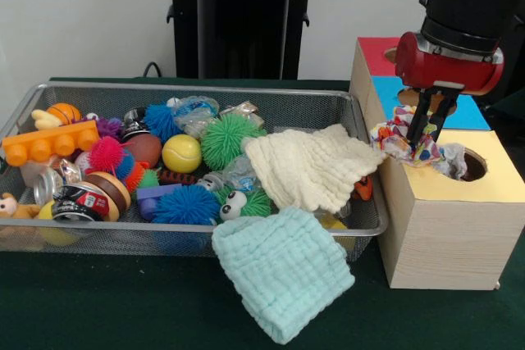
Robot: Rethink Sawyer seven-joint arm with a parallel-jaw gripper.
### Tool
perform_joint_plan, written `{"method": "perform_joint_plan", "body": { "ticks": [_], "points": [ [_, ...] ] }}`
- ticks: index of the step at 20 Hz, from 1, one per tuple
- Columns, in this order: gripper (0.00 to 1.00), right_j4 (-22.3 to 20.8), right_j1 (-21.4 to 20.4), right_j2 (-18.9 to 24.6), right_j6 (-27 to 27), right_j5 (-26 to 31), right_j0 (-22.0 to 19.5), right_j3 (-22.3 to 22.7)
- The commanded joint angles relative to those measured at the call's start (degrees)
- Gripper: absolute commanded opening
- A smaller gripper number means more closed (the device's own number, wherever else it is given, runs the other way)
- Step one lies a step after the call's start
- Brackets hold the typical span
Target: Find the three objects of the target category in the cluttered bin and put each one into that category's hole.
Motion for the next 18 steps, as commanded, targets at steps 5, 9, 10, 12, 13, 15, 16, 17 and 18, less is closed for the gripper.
{"method": "perform_joint_plan", "body": {
  "ticks": [5,9,10,12,13,15,16,17,18],
  "points": [
    [0.0,4.5,1.4,-2.4,14.1,2.4,1.6,-1.8],
    [0.0,5.8,1.4,-3.2,14.0,3.8,2.6,-2.7],
    [0.0,6.0,1.4,-3.4,14.0,3.9,2.8,-2.7],
    [0.0,6.6,1.5,-3.9,13.9,4.0,3.2,-2.9],
    [0.0,6.8,1.6,-4.1,13.7,4.0,3.4,-3.0],
    [0.0,7.4,1.9,-4.5,13.4,4.1,3.6,-3.3],
    [0.0,7.7,2.0,-4.7,13.3,4.2,3.8,-3.5],
    [0.0,7.9,2.0,-4.9,13.3,4.4,3.9,-3.7],
    [0.0,8.1,2.1,-5.1,13.4,4.6,4.2,-3.9]
  ]
}}
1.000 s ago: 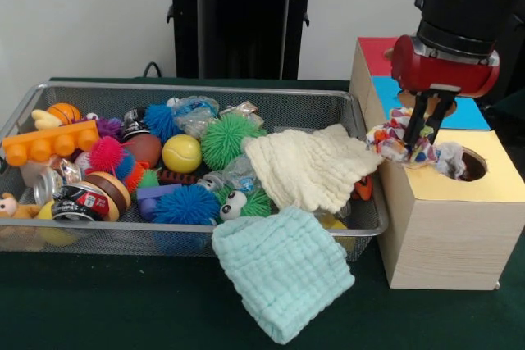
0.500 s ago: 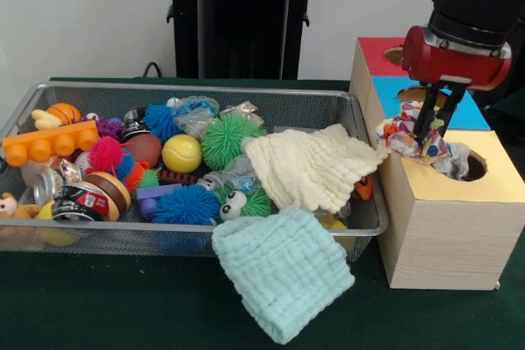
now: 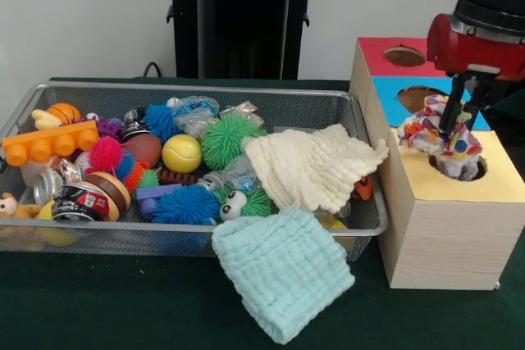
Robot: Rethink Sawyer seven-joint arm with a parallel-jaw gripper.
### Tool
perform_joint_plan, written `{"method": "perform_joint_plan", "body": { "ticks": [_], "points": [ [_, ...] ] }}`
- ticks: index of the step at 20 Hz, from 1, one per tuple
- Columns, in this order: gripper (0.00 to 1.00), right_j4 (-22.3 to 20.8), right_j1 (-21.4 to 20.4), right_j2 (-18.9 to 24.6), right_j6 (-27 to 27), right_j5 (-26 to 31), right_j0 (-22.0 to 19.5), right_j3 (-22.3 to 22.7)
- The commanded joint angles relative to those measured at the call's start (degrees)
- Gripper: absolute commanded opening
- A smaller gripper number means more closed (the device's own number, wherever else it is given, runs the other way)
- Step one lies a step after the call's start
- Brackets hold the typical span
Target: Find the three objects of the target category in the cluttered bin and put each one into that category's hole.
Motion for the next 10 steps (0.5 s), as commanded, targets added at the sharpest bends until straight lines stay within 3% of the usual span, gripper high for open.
{"method": "perform_joint_plan", "body": {
  "ticks": [1,10],
  "points": [
    [0.0,2.6,2.2,-1.0,13.3,4.9,0.4,-1.3],
    [0.0,4.5,3.4,-2.1,13.0,3.0,0.9,-1.0]
  ]
}}
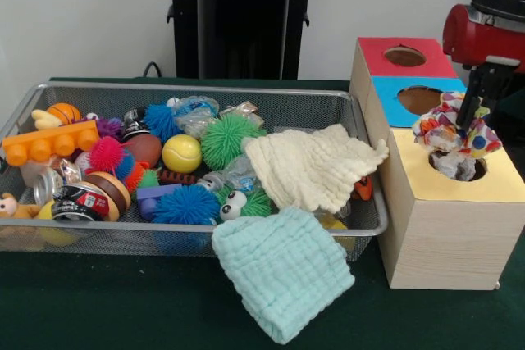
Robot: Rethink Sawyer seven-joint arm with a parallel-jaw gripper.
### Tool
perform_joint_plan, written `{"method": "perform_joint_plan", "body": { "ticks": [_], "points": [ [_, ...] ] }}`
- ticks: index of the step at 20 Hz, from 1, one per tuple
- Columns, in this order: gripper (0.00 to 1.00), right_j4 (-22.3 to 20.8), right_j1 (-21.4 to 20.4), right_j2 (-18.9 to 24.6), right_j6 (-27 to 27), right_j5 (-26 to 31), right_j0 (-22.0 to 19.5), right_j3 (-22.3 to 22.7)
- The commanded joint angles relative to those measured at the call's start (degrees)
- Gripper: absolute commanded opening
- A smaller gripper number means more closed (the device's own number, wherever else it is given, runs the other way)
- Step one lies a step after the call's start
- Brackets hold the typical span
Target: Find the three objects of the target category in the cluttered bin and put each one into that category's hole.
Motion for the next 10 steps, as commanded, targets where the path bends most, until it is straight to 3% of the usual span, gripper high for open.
{"method": "perform_joint_plan", "body": {
  "ticks": [1,10],
  "points": [
    [0.0,2.2,3.5,-0.6,12.9,2.3,-0.4,0.8],
    [0.0,2.0,5.4,-1.5,13.8,-5.7,0.4,3.9]
  ]
}}
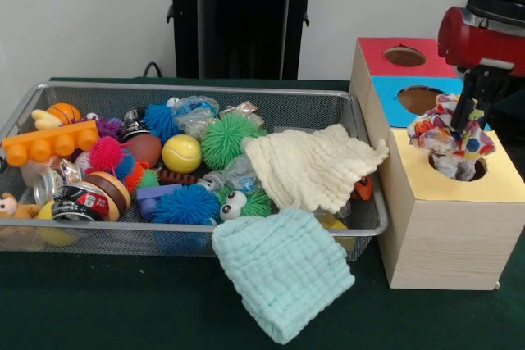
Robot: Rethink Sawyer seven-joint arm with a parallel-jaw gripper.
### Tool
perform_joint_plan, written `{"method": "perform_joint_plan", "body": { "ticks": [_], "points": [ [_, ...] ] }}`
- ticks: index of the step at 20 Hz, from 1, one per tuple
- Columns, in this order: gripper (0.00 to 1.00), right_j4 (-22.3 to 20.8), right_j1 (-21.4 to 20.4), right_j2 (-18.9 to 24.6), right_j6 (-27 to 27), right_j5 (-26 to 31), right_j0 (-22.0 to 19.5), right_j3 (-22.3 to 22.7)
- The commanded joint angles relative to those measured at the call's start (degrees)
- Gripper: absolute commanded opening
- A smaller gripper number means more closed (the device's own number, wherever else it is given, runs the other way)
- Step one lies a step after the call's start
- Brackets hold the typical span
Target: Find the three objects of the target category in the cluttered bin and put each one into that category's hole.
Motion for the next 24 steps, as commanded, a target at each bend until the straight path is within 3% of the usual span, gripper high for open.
{"method": "perform_joint_plan", "body": {
  "ticks": [1,16,24],
  "points": [
    [0.0,0.7,4.8,-0.3,14.0,-6.0,0.1,4.2],
    [0.0,2.2,8.3,-4.9,16.4,-10.0,3.3,3.2],
    [0.0,4.9,10.2,-7.6,17.9,-8.9,6.1,1.3]
  ]
}}
